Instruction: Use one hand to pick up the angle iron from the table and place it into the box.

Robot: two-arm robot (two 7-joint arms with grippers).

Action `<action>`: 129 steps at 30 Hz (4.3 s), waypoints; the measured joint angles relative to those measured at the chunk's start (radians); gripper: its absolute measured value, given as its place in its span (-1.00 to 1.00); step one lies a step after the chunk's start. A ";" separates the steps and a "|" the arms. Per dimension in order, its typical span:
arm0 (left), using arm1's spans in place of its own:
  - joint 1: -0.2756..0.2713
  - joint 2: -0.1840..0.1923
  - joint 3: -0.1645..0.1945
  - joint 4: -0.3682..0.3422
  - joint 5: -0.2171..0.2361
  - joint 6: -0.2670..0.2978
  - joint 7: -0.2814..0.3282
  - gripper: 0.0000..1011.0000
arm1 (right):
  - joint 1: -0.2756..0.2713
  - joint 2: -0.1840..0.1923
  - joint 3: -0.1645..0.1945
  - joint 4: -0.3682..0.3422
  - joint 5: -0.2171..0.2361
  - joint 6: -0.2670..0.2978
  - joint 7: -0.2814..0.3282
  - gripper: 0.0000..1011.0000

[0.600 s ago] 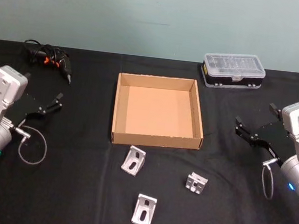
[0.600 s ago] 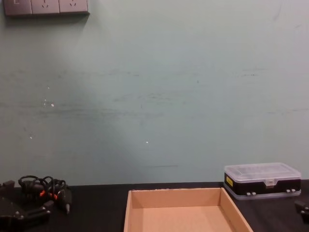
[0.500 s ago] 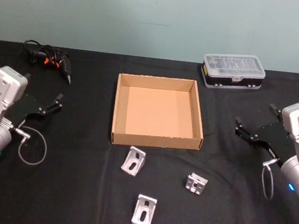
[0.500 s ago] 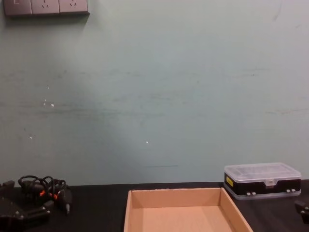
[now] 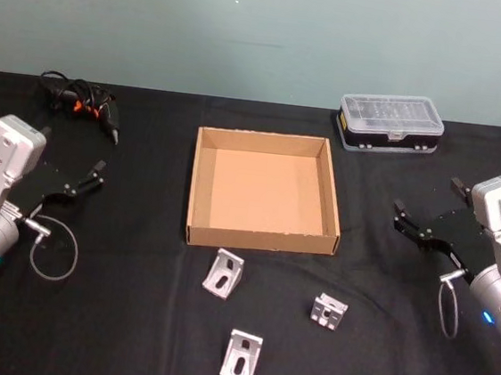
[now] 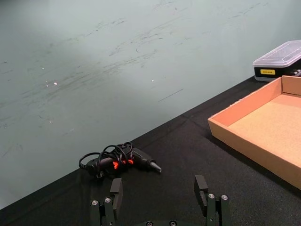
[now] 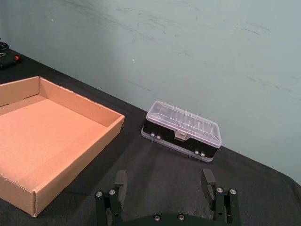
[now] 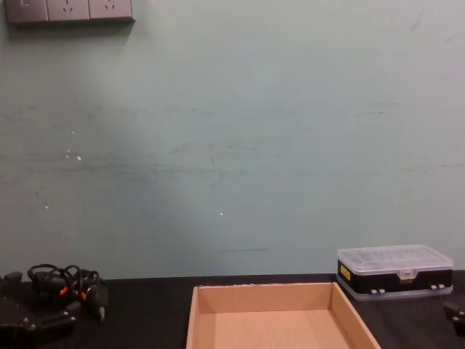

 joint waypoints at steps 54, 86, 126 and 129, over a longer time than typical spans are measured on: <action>0.000 0.000 0.000 0.000 0.000 0.000 0.000 0.98 | -0.045 0.042 0.050 -0.088 0.023 0.023 0.083 0.98; 0.000 0.000 0.000 0.000 0.000 0.000 0.000 0.98 | -0.134 0.344 0.120 -0.464 0.253 0.345 0.614 0.98; 0.000 0.000 0.000 0.000 0.000 0.000 0.000 0.98 | -0.016 0.193 -0.069 -0.307 0.132 0.478 0.613 0.98; 0.000 0.000 0.000 0.000 0.000 0.000 0.000 0.98 | -0.009 0.185 -0.075 -0.299 0.122 0.477 0.613 0.98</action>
